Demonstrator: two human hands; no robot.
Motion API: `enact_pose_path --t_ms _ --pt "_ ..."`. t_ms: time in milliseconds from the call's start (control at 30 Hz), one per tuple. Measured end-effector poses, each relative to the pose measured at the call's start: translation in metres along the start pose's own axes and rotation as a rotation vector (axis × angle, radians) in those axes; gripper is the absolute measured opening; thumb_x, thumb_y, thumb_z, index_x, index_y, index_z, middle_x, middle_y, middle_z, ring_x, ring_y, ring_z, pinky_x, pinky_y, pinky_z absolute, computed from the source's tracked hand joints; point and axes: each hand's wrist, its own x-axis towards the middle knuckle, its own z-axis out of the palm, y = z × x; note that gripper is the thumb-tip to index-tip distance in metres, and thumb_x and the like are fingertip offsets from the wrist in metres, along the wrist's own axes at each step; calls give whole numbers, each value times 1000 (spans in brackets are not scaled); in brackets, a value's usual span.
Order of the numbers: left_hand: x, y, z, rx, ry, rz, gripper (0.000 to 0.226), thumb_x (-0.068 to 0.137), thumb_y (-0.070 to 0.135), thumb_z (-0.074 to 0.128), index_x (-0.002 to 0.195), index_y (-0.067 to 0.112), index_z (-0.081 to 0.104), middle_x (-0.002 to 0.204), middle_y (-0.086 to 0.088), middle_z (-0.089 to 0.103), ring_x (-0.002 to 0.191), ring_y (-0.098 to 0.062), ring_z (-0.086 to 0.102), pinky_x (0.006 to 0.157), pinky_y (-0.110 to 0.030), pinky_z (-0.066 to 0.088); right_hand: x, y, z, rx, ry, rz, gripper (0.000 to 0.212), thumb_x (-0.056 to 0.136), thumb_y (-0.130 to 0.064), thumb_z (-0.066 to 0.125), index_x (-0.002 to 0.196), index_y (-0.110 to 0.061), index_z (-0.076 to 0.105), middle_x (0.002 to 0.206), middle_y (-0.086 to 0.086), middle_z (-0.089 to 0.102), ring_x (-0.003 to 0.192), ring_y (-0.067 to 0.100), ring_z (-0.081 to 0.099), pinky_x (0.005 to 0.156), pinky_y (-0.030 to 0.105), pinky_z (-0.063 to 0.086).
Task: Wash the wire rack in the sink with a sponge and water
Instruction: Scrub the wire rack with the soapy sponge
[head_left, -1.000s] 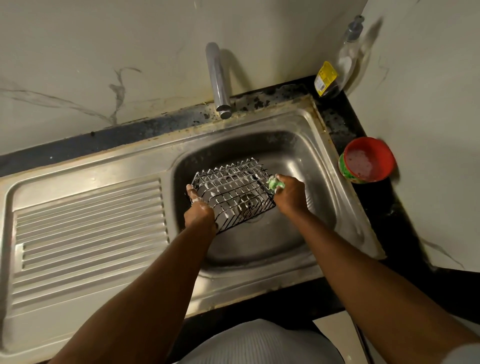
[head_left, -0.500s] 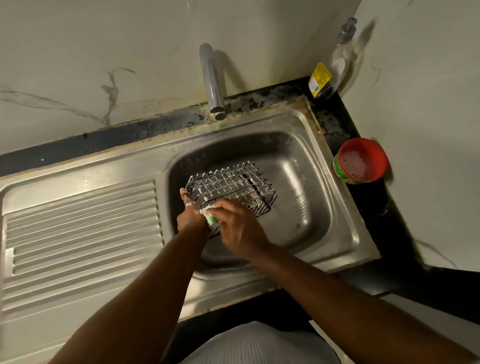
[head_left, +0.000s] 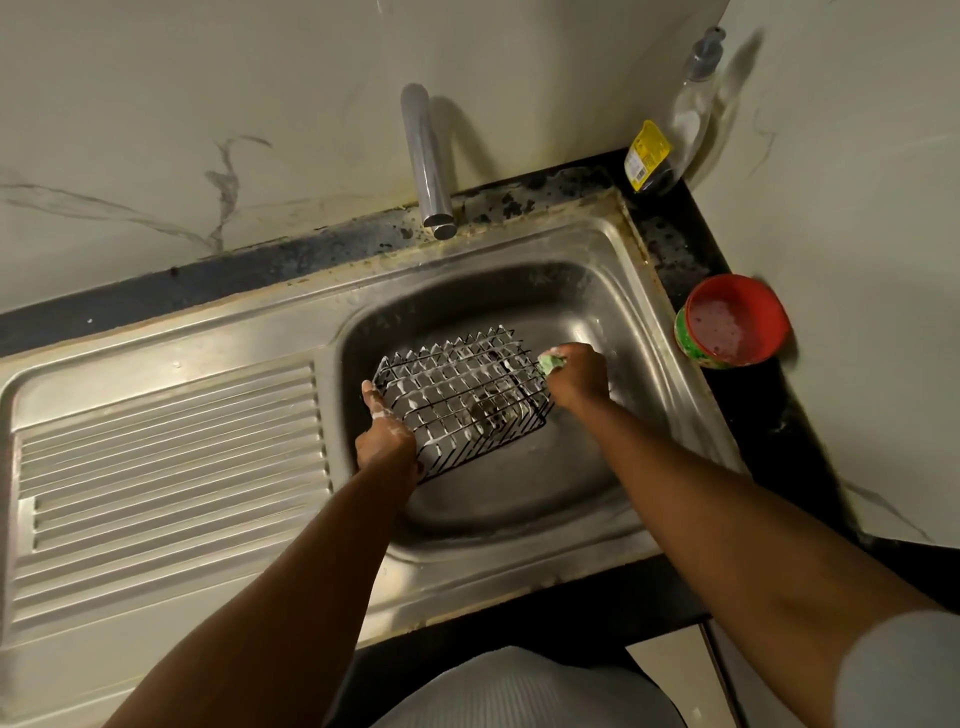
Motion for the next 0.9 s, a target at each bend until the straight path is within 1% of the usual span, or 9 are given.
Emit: enact_pose_path --t_ms 167,267,300,367,567,667,767,833,900 --pt "1 -4 0 5 27 13 105 82 95 35 145 13 52 112 -10 61 88 -28 59 79 -42 59 21 -3 5 8 -91 8 29 88 -12 76 117 -18 78 122 2 75 113 20 70 86 17 48" --pt "4 -8 0 79 -3 94 77 97 78 41 137 13 56 125 -17 63 78 -24 58 69 -36 57 24 -4 5 46 -87 27 32 91 -8 72 122 -14 76 124 5 74 114 21 70 80 12 44" --pt "4 -8 0 72 0 93 79 93 82 41 132 16 57 123 -16 64 80 -26 60 65 -36 55 25 -5 6 64 -72 18 33 91 -6 71 123 -12 75 123 7 74 114 21 70 79 10 42" --pt "3 -9 -1 55 35 78 100 81 96 37 134 13 58 118 -14 65 88 -31 66 65 -37 56 27 -12 6 92 -23 -20 35 91 -3 70 125 -9 73 124 9 74 115 23 69 81 10 42" --pt "5 -11 0 28 69 96 118 68 104 37 132 9 62 116 -13 68 99 -38 69 95 -53 59 18 -35 3 -29 -66 -49 39 86 -7 77 124 -12 73 127 11 72 117 27 68 93 24 51" --pt "3 -8 3 14 69 117 101 68 103 42 112 15 64 110 -11 68 100 -37 69 97 -53 58 3 -31 -3 -97 -51 7 37 84 -9 77 121 -13 71 125 12 72 117 31 67 91 30 54" --pt "3 -6 5 -10 51 120 98 48 110 37 83 20 53 105 -11 72 98 -35 72 95 -52 60 -17 -21 -5 -138 -19 53 28 87 -9 73 115 -10 71 120 15 73 114 35 68 85 32 55" --pt "1 -8 5 -18 48 113 100 51 110 38 89 19 58 108 -12 74 101 -34 73 94 -50 60 -25 -19 -6 -115 -1 71 23 87 -7 72 110 -10 71 116 14 74 111 35 69 78 30 52" --pt "0 -8 3 -21 45 85 107 61 106 41 111 15 66 111 -13 75 101 -34 74 87 -45 62 -29 -20 -10 -95 3 88 21 85 -6 71 106 -11 71 114 14 74 109 34 69 76 28 49"
